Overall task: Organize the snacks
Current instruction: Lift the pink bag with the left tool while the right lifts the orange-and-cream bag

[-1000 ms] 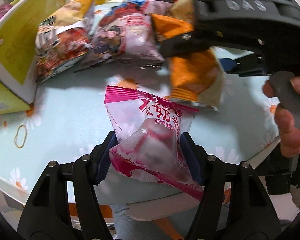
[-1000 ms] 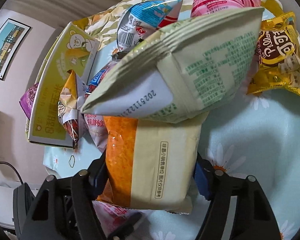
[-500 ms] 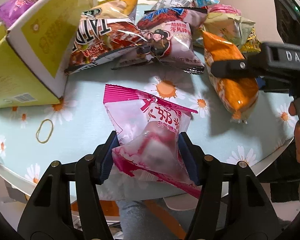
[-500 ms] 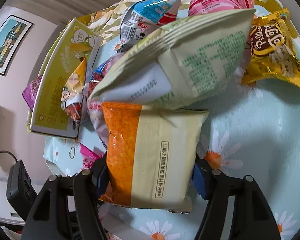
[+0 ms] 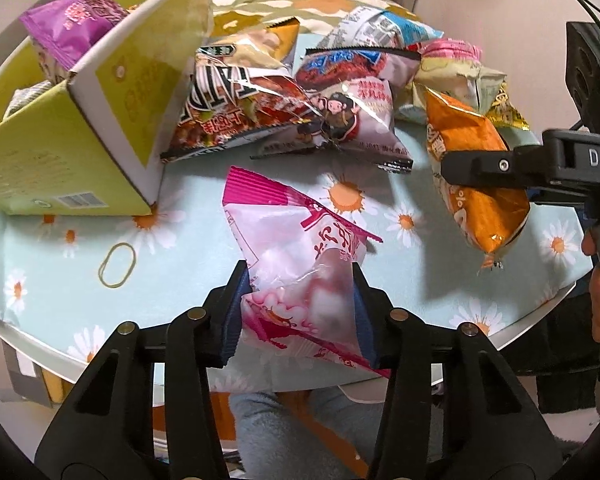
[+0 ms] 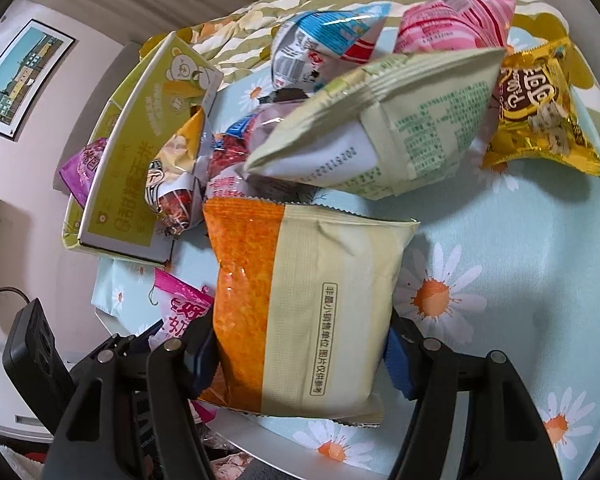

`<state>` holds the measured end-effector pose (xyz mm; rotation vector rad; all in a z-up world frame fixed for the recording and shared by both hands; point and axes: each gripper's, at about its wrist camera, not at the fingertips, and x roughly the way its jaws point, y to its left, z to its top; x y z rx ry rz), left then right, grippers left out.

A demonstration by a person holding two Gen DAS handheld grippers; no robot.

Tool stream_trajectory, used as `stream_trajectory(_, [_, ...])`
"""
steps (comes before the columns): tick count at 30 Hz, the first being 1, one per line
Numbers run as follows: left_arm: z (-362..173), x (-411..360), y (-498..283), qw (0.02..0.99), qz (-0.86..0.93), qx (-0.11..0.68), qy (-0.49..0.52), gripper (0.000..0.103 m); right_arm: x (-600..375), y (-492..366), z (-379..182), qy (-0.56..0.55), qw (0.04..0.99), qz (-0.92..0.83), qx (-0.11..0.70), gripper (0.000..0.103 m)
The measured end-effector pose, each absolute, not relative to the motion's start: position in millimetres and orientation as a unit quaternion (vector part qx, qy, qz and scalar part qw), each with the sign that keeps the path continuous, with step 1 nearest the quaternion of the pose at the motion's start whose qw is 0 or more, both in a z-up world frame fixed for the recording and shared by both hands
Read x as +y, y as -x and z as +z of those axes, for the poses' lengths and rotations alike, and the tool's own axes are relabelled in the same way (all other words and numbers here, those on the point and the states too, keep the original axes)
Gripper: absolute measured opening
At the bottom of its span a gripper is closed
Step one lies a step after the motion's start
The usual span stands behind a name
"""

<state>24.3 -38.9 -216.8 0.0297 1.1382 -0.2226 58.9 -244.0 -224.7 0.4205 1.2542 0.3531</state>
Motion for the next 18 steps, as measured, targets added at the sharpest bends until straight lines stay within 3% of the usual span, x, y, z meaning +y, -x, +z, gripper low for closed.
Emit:
stream_trajectory(12, [-197.6,-38.6,-23.9,0.855,-0.115,0.506,-0.001,0.036,-234.5,-55.0,-215.2,-0.191,0.779,0.164,0.574,0.064])
stream_trajectory(18, [-157.9,-34.6,-23.4,0.87,-0.107,0.481,0.004,0.036,-227.6,-49.8,-186.2,-0.184,0.791,0.176,0.556,0.064])
